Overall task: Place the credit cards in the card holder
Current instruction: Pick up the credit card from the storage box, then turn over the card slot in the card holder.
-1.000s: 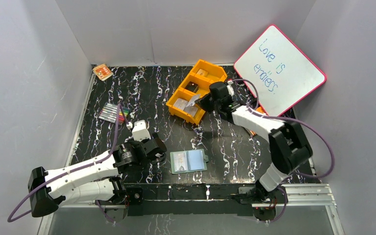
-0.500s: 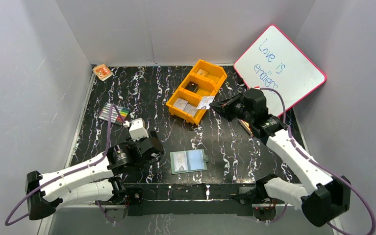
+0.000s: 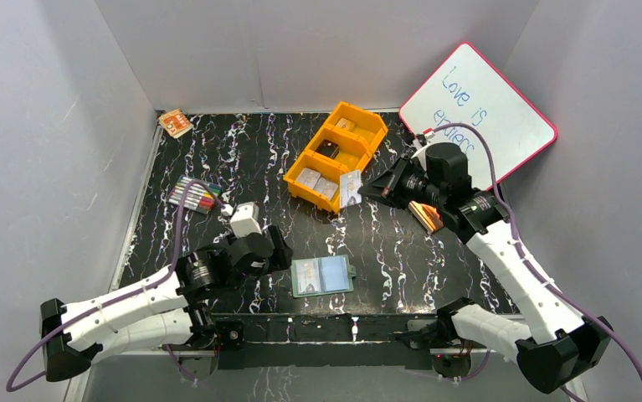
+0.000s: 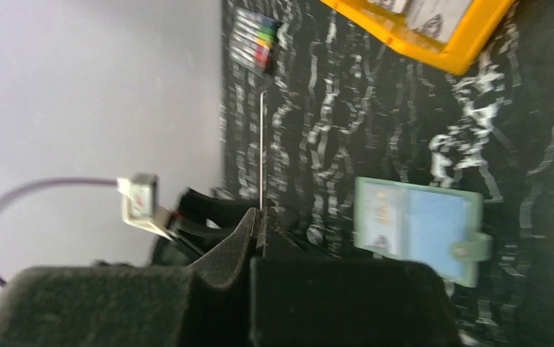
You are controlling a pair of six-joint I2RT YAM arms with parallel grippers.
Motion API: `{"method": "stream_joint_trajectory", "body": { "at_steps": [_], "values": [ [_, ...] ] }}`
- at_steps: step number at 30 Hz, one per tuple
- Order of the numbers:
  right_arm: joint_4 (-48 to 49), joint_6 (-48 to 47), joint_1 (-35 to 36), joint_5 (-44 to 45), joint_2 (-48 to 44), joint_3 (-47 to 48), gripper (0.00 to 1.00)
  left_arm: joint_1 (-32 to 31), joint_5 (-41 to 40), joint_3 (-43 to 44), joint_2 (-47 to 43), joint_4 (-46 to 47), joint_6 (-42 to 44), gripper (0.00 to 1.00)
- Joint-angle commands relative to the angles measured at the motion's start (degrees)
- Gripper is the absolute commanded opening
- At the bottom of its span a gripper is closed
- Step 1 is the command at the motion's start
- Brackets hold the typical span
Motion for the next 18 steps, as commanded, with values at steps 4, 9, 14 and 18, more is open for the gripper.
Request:
{"method": "stream_joint_trajectory", "body": {
  "at_steps": [4, 9, 14, 18],
  "values": [
    [-12.4, -33.2, -0.15, -7.7, -4.13, -5.31, 0.0, 0.14, 12.74, 0.23, 8.91, 6.79, 3.84, 0.82],
    [-10.3, -33.81, -0.07, -12.9, -8.84, -17.19, 0.0, -0.47, 15.88, 1.66, 16.7, 11.28, 2.46, 0.83],
    [-7.72, -32.36, -0.06, -14.49, -11.3, -23.28, 0.0, -0.65, 17.54, 4.37, 25.61, 15.76, 1.62, 0.77],
    [-3.9, -30.4, -0.1, -15.4, -10.93, -26.16, 0.0, -0.83, 17.09, 8.99, 32.42, 15.26, 1.13, 0.74]
  ]
}}
